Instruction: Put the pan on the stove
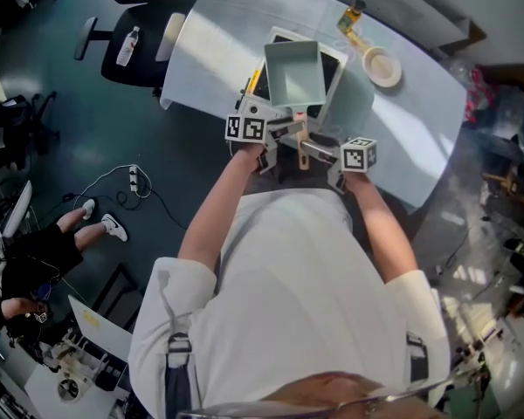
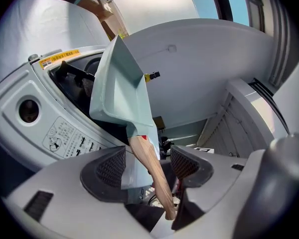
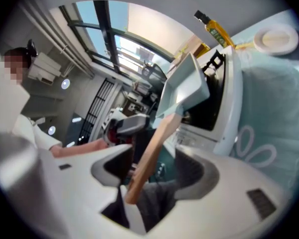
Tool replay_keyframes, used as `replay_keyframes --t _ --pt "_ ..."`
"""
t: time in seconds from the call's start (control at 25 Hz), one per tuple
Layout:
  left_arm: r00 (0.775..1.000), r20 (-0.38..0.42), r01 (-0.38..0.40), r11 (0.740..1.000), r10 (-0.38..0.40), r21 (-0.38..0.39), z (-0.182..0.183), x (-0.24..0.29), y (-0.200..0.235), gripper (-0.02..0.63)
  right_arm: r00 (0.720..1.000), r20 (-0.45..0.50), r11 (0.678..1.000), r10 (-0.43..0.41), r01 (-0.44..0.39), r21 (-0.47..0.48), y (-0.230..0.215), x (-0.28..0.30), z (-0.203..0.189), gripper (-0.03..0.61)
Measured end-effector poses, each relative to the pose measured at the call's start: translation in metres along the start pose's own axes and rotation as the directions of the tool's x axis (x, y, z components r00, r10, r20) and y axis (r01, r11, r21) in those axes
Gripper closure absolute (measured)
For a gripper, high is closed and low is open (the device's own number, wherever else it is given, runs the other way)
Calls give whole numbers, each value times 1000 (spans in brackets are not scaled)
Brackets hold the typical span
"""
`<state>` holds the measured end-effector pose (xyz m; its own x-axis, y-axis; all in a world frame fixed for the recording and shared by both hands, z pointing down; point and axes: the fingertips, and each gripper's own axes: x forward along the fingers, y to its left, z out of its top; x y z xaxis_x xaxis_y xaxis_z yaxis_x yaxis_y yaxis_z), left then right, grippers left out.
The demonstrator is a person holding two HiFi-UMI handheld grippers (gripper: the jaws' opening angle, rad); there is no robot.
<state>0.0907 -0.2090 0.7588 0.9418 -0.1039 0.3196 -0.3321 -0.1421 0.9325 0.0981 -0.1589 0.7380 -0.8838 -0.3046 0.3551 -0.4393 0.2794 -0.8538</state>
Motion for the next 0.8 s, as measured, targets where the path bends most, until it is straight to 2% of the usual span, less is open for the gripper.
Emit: replay_keyframes --t 0.16,0.36,0.48,0.68,0.8 --pt "1000 -6 -16 999 16 33 -7 -14 -4 321 996 55 997 -74 75 -15 -2 -12 9 314" --pt "998 25 -55 991 52 123 -7 -36 -11 321 987 93 990 -135 139 -38 4 -21 5 322" --pt "996 63 -71 980 60 187 -2 -50 -19 332 969 134 972 -205 219 -91 6 -30 11 405" --pt "996 71 -73 962 56 265 1 -69 -34 402 928 217 934 -303 334 -126 13 -44 21 480" --pt "996 60 -82 937 66 339 1 -81 -45 450 895 271 902 -354 403 -153 23 -51 27 517"
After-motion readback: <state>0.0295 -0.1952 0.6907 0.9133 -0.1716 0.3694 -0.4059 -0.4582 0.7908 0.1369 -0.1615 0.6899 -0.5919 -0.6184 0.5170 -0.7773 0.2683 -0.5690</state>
